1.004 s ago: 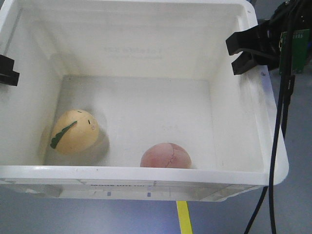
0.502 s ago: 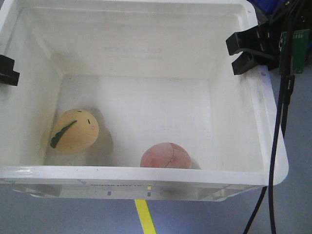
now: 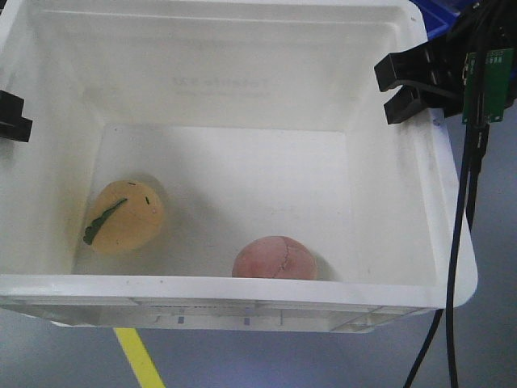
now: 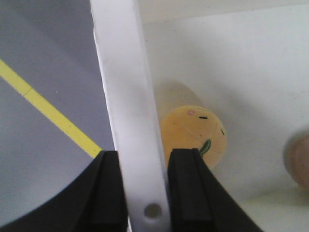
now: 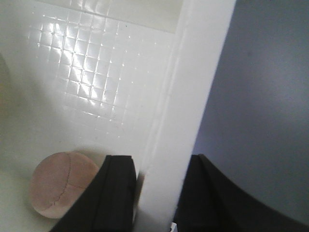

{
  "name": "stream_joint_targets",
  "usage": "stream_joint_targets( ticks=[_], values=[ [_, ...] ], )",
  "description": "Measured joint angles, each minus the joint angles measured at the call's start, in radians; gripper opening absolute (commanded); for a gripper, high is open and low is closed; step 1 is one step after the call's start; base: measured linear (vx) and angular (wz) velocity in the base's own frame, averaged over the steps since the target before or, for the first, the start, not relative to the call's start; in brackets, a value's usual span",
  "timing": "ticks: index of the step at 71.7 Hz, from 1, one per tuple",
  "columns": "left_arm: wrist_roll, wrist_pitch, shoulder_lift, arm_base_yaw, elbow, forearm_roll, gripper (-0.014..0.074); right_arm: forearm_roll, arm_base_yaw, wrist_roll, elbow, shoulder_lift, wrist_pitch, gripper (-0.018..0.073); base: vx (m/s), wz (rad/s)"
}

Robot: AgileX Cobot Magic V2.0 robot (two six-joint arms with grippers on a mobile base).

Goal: Place moving items into box and shelve
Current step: 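Keep gripping the white tote rims with both grippers during driving, then carry the white tote with both grippers toward the blue bin shelf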

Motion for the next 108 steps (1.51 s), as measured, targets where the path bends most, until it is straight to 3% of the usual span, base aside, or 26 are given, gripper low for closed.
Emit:
stream_joint_targets(
  ticks=[61,108],
  values=[
    [0.0,0.0,0.0,0.0,0.0,0.0,-0.0017,0.0,0.0,0.0,0.0,0.0,0.0,-0.0012,0.28,-0.64],
    [0.0,0.002,0.0,0.0,0.0,-0.001,-0.0017,0.0,0.0,0.0,0.0,0.0,0.0,-0.0012,0.29,-0.36]
  ],
)
